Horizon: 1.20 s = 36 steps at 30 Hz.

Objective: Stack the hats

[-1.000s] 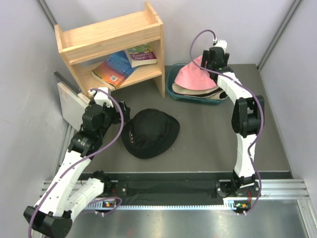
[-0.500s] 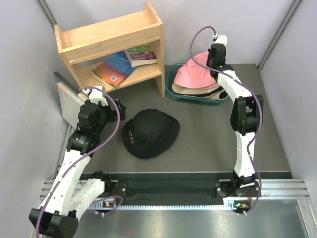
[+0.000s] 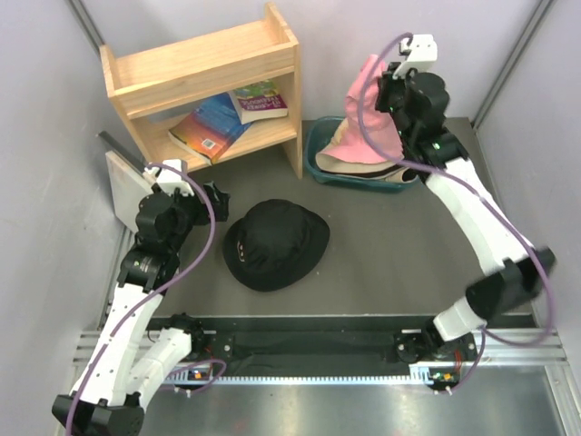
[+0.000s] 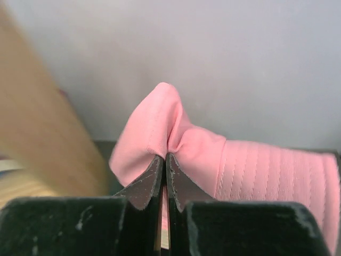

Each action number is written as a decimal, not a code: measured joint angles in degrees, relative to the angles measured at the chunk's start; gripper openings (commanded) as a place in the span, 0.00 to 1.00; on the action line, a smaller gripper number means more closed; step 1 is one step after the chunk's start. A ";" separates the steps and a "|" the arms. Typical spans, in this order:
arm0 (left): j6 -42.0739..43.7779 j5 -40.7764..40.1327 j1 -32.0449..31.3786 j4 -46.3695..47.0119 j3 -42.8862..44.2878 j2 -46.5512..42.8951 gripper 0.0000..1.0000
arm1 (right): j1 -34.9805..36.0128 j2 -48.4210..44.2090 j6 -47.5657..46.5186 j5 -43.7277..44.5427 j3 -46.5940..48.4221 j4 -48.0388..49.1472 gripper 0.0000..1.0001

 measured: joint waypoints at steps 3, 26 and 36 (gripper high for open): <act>-0.07 1.42 0.07 0.39 0.00 -0.83 0.99 | 5.92 -10.08 -0.44 0.11 -2.49 1.84 0.00; 1.33 -11.28 0.81 1.97 -0.85 -11.80 0.99 | 42.03 -22.95 5.97 -5.75 -13.92 7.34 0.00; 1.33 -19.93 1.22 1.97 -1.73 -13.88 0.99 | 49.07 -22.38 6.64 -7.74 -14.05 9.70 0.00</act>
